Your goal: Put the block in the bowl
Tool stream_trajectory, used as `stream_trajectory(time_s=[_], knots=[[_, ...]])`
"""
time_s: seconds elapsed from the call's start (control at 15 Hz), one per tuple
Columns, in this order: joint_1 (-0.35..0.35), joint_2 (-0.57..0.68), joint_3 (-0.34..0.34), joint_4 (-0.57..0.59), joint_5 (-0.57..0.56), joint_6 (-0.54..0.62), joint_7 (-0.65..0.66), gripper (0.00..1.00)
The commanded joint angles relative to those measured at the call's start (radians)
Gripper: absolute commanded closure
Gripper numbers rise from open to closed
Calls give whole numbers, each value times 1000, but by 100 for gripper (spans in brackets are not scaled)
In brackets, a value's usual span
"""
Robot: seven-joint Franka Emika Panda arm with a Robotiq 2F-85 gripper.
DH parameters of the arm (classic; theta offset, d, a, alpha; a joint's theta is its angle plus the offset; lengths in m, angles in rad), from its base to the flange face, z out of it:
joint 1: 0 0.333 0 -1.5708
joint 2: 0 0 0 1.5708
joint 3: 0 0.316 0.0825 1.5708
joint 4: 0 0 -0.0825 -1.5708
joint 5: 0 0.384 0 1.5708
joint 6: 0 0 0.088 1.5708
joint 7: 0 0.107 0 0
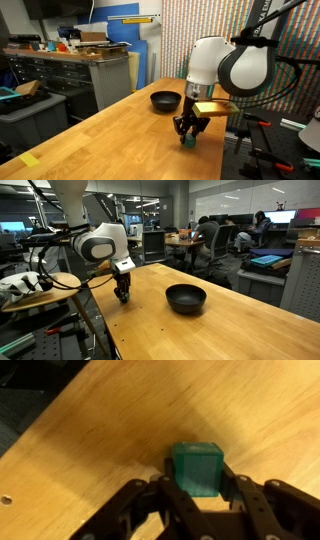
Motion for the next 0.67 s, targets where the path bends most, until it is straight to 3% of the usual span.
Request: stream_trajectory(time_s=[0.0, 0.27, 0.6], knots=[[38, -86, -39, -10, 23, -106, -50, 83], [78, -199, -153, -13, -84, -299, -48, 83], [16, -349, -213, 18, -285, -533, -62, 83]])
